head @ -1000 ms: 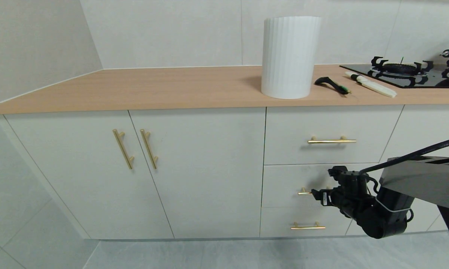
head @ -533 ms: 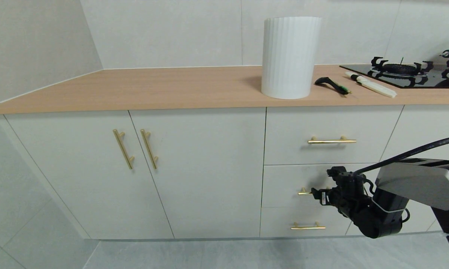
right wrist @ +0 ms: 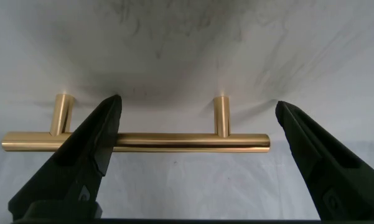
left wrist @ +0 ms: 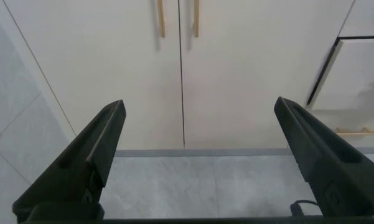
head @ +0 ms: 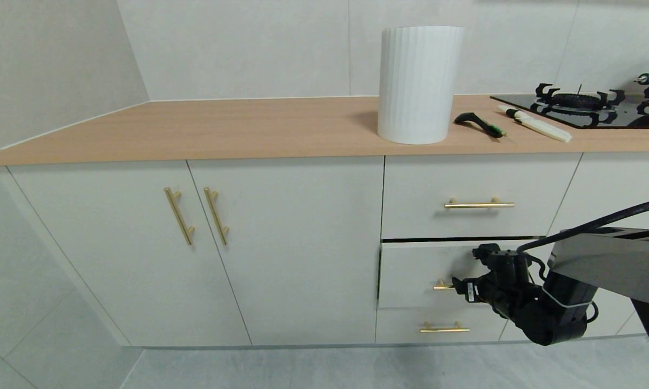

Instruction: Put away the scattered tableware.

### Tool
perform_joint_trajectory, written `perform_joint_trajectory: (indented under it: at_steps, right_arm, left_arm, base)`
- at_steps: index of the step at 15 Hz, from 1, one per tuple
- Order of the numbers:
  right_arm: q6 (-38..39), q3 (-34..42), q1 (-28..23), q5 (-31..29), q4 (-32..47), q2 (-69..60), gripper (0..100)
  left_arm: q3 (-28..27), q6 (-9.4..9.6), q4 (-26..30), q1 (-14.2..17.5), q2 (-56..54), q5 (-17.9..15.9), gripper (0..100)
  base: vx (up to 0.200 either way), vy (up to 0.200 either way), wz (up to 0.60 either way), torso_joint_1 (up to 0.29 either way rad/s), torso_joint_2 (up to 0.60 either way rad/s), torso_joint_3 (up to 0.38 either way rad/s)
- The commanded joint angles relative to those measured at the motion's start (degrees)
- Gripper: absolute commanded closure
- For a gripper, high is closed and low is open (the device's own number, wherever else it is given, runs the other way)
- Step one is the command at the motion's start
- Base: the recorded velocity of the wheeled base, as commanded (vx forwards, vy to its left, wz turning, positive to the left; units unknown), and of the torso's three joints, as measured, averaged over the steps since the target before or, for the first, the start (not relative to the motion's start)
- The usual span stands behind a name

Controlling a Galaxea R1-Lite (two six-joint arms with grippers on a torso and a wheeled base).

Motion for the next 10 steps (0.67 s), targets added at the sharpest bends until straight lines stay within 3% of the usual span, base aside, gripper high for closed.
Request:
perform_joint_trajectory:
  at_steps: [1, 4, 8, 10]
  right_arm:
    - [-0.07, 0.90, 0.06, -0.06, 0.00, -0.49, 0]
    - [-0.15, 6.35, 0.32, 0.65, 4.39, -8.40, 0]
    - [0.02, 10.30, 2.26, 6.27, 26.54, -30.81, 0]
    - [0.20, 10.30, 3.31, 6.36, 31.29, -38.63, 0]
  left_arm:
    - [0.00, -0.01, 0.00, 0.02, 0.07, 0.02, 0]
    - [0.00, -0.01, 0.00, 0.02, 0.07, 0.02, 0]
    - [0.00, -0.01, 0.00, 0.02, 0.07, 0.02, 0]
    - [0.00, -0.01, 0.00, 0.02, 0.07, 0.02, 0]
  base:
    - [0.000, 0.000, 0.00, 0.000, 0.00, 0.000]
    - [0.000, 0.000, 0.00, 0.000, 0.00, 0.000]
    - [0.000, 0.000, 0.00, 0.000, 0.00, 0.000]
    - [0.000, 0.000, 0.00, 0.000, 0.00, 0.000]
